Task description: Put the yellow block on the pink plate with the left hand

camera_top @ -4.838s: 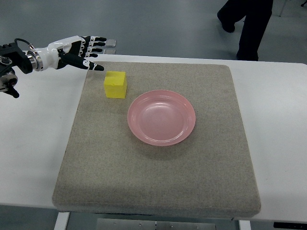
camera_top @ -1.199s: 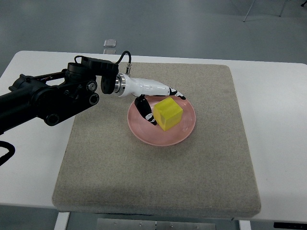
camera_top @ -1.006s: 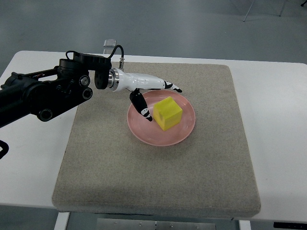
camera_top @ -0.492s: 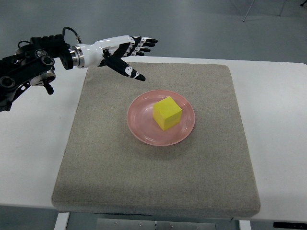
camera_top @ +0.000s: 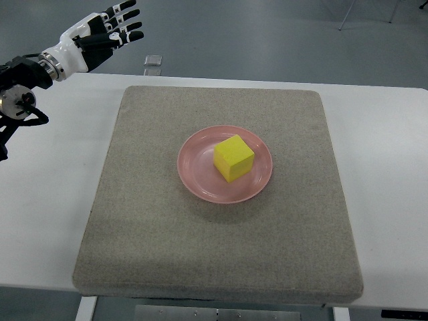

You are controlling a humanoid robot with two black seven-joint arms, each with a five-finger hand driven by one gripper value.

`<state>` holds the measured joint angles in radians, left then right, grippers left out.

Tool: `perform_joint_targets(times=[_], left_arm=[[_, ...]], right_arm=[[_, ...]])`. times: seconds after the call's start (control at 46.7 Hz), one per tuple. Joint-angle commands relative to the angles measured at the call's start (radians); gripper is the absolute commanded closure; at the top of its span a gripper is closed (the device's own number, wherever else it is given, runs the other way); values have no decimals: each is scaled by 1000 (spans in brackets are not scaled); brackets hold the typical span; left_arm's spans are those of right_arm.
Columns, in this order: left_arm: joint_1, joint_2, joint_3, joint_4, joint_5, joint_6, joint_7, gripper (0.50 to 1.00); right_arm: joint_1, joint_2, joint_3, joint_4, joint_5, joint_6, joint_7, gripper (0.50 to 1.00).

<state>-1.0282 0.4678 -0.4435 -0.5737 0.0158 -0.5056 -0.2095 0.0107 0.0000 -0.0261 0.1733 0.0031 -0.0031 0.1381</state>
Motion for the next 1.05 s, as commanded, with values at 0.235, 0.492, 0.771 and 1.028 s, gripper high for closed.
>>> perform_joint_targets(times=[0.235,0.492,0.771,1.028], left_arm=[[56,-47,-6,49,-264,-11,165,504],[60,-46,-72,46,-303,-76,254,504],[60,-38,-73,46,-298,-90,255,504],[60,-38,-72,51,-300,-94,255,504]], right_arm=[[0,0,0,0,0,0,1,576],[0,0,5,0,1,2,0,576],[0,0,3,9,2,9,0,576],[0,0,8,11,6,6,-11,576]])
